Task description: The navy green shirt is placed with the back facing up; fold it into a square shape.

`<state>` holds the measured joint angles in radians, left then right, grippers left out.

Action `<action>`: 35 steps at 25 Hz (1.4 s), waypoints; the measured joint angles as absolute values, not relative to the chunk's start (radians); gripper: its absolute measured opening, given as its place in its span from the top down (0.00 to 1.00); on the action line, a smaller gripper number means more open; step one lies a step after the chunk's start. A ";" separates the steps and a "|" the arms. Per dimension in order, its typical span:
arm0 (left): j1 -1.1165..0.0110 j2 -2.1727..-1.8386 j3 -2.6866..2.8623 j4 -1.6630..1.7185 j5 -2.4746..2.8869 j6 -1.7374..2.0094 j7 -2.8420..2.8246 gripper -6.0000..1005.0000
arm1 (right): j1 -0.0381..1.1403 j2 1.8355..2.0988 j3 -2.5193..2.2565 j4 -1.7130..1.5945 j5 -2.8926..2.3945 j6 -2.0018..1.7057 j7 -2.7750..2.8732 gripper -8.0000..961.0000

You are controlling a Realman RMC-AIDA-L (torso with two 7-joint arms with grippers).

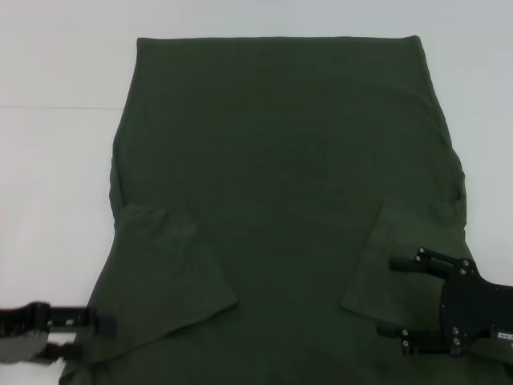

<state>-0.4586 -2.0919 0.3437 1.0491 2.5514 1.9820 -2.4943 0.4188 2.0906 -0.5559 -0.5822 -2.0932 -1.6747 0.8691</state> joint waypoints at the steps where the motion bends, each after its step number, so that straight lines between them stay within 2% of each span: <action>1: -0.463 -2.090 0.347 1.052 2.578 1.981 -2.505 0.06 | 0.418 2.091 -0.556 -0.582 -2.093 -1.674 0.869 0.02; 35: -0.502 -2.071 0.394 0.977 2.794 1.794 -2.575 0.07 | 0.395 2.091 -0.584 -0.552 -2.105 -1.664 0.805 0.02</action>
